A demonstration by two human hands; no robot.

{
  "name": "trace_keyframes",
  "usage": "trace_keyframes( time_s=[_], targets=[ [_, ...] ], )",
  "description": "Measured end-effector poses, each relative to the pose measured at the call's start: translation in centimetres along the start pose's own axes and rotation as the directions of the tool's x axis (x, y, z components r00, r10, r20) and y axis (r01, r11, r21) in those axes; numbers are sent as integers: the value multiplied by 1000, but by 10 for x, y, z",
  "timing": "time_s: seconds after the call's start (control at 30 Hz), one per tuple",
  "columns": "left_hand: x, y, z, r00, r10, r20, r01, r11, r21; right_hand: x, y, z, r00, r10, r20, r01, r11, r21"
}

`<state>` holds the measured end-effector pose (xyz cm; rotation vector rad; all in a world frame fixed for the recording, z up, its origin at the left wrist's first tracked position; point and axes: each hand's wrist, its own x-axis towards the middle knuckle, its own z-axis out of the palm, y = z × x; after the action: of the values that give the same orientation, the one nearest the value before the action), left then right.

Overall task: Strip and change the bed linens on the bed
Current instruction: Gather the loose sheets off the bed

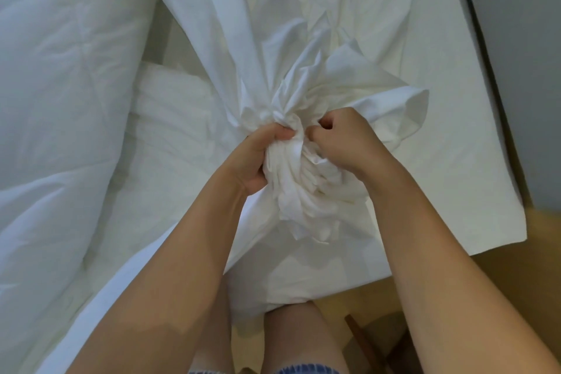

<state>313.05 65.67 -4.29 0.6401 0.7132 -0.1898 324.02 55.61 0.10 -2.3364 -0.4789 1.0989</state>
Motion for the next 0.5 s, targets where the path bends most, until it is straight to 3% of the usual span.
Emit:
trace_keyframes(
  time_s=[0.2, 0.33, 0.43, 0.5],
  targets=[
    [0, -4, 10, 990, 15, -137, -20, 999, -39, 3, 9, 13, 987, 17, -160, -15, 1000, 14],
    [-1, -6, 17, 962, 64, -266, -80, 995, -52, -5, 19, 19, 940, 156, -304, -52, 944, 325],
    [-3, -3, 19, 960, 93, -262, -104, 994, -28, -11, 18, 14, 927, 294, -235, -98, 791, 603],
    [-3, 2, 15, 959, 134, -248, -137, 991, 3, -11, 12, -6, 910, 321, -263, -51, 715, 697]
  ],
)
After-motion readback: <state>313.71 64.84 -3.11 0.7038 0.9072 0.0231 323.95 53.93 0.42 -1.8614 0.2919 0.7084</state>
